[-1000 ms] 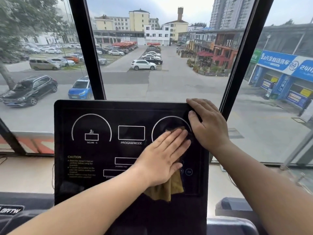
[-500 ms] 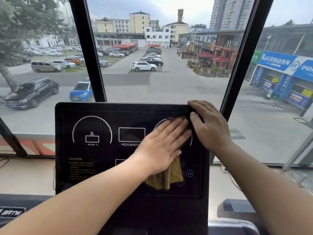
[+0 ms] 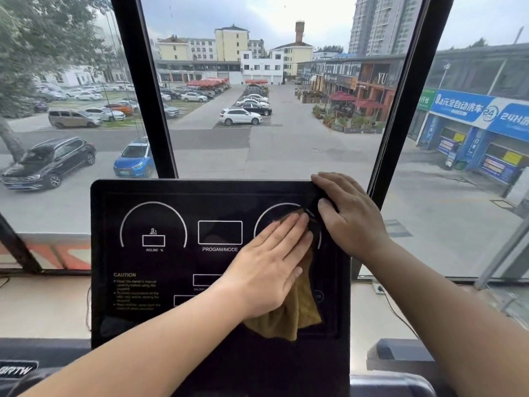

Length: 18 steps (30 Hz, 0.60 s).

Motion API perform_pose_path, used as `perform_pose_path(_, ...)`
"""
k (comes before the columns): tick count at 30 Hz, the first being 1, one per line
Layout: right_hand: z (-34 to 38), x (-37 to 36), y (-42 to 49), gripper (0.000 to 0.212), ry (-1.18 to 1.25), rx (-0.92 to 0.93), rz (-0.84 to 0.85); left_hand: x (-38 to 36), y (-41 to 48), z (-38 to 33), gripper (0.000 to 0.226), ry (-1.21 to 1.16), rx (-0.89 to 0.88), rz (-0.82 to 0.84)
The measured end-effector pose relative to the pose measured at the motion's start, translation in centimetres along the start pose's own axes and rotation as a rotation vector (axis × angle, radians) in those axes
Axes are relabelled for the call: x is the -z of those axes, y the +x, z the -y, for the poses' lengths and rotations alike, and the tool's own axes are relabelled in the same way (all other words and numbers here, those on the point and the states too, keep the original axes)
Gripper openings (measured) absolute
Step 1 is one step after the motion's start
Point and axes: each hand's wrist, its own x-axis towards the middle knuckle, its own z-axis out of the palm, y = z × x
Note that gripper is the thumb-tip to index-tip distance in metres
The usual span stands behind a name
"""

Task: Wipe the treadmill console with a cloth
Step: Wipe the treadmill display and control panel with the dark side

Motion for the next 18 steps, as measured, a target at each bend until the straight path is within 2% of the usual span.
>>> perform_pose_path(4, -0.4, 0.9, -0.4, 0.047, -0.059, -0.026, -0.014, -0.8, -0.5, -0.2, 0.054, 0.097, -0.004, -0.057)
perform_pose_path(7, -1.3, 1.3, -0.5, 0.045, 0.058, -0.107, -0.019, -1.5, -0.6, -0.8, 0.050, 0.126, -0.058, -0.042)
perform_pose_path(11, -2.0, 1.2, -0.9, 0.045, 0.160, -0.106, -0.007, 0.0, 1.5, -1.1, 0.070, 0.073, 0.029, 0.052)
perform_pose_path(15, -1.8, 0.8, -1.1, 0.041, 0.274, -0.112, -0.055, 2.2, 7.0, -0.1, 0.084, 0.021, 0.150, 0.049)
perform_pose_path(18, -2.0, 0.8, -1.0, 0.040, 0.315, -0.126, -0.052, 0.9, 6.8, -1.9, 0.090, 0.018, 0.180, 0.082)
